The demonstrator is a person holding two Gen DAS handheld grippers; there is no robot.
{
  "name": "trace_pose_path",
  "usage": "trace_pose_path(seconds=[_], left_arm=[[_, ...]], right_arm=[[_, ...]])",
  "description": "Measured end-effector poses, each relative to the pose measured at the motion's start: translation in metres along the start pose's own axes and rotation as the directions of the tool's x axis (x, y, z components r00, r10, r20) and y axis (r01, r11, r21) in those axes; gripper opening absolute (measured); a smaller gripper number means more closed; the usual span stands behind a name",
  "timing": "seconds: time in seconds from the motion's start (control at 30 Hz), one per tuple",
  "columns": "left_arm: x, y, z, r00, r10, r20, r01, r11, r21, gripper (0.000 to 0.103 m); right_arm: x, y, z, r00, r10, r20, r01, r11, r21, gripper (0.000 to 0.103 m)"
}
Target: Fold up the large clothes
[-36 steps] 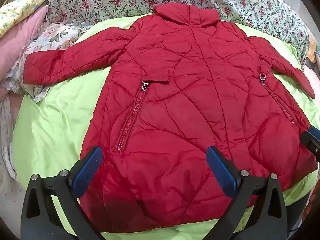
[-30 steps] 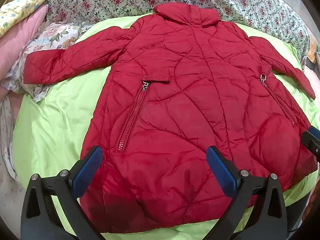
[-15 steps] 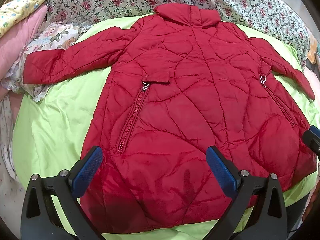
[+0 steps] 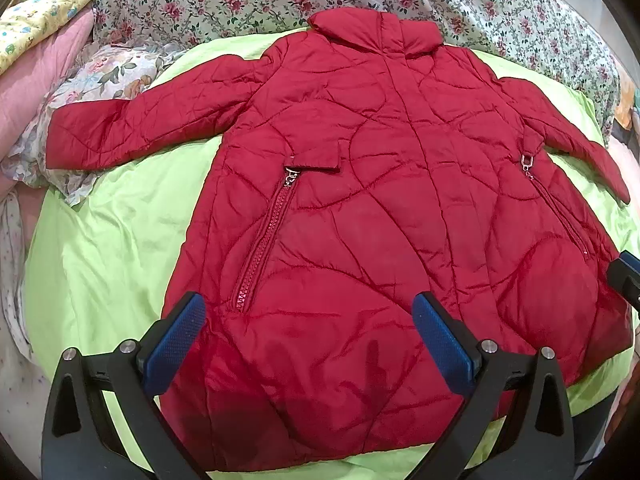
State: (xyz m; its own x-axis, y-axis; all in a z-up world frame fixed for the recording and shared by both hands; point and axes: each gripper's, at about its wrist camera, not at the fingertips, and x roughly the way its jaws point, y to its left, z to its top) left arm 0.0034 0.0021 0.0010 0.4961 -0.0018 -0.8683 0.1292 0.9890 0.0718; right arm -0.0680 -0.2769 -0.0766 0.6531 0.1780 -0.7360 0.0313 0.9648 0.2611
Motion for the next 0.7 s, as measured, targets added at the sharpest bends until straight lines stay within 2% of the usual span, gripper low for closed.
trace_pose_path(seconds=[0.33,0.57,0.7], left_arm=[[0.005,-0.002,0.006,1.000,0.010,-0.025,-0.010,1.000,0.006,0.103],[0.007,-0.003,0.007,1.000,0.024,-0.015,-0.024,1.000,0.016,0.103],[0.010,-0.002,0.009,1.000,-0.008,0.002,0.008,1.000,0.002,0.103]], right_arm=[[0.000,-0.002,0.003,1.000,0.004,-0.001,-0.004,1.000,0.004,0.103],[0.002,-0.005,0.004,1.000,0.010,0.002,-0.010,1.000,0.013,0.103],[0.004,-0.012,0.007,1.000,0.013,0.007,-0.013,0.999,0.029,0.103]])
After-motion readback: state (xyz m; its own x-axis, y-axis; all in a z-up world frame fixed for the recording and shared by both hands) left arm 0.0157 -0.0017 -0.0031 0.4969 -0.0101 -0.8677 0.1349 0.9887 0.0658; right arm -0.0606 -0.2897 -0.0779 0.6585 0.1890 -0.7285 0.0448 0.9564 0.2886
